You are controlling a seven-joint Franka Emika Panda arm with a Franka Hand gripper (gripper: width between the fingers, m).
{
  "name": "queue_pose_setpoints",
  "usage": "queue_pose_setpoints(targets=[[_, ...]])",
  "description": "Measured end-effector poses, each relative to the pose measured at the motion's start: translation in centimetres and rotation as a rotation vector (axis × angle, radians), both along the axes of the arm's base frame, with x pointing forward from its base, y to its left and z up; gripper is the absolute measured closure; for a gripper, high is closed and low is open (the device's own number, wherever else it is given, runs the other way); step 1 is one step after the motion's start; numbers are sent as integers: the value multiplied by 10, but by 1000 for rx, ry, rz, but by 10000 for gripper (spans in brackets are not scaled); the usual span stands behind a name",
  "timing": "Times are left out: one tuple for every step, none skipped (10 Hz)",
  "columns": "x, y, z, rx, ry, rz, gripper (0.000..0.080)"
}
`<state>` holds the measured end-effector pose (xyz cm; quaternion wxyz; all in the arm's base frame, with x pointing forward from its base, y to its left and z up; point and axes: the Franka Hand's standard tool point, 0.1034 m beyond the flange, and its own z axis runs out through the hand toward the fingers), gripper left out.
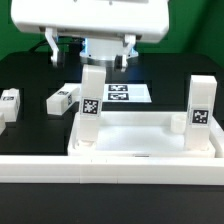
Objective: Assemble desk
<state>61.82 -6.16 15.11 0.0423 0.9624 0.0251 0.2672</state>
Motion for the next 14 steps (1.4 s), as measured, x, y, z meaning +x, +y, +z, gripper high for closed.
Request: queue_pose_setpoints(targets=[[-1, 1, -2, 2, 10, 1, 151], [-1, 1, -2, 2, 10, 1, 151], [-1, 1, -2, 3, 11, 1, 151], [-4, 8, -8, 28, 93, 8, 151], [-6, 12, -14, 47, 169, 16, 151], [-7, 14, -19, 70, 258, 22, 151], [-6, 16, -20, 89, 325, 24, 151], [-5, 18, -23, 104, 384, 26, 151], [-5, 19, -27, 114, 433, 29, 151], [-5, 19, -29, 123, 482, 32, 151], [0, 16, -29, 121, 479, 30, 151], [0, 13, -30, 119, 478, 27, 151], [0, 9, -29, 117, 478, 27, 151], [-1, 5, -30, 116, 478, 29, 151]])
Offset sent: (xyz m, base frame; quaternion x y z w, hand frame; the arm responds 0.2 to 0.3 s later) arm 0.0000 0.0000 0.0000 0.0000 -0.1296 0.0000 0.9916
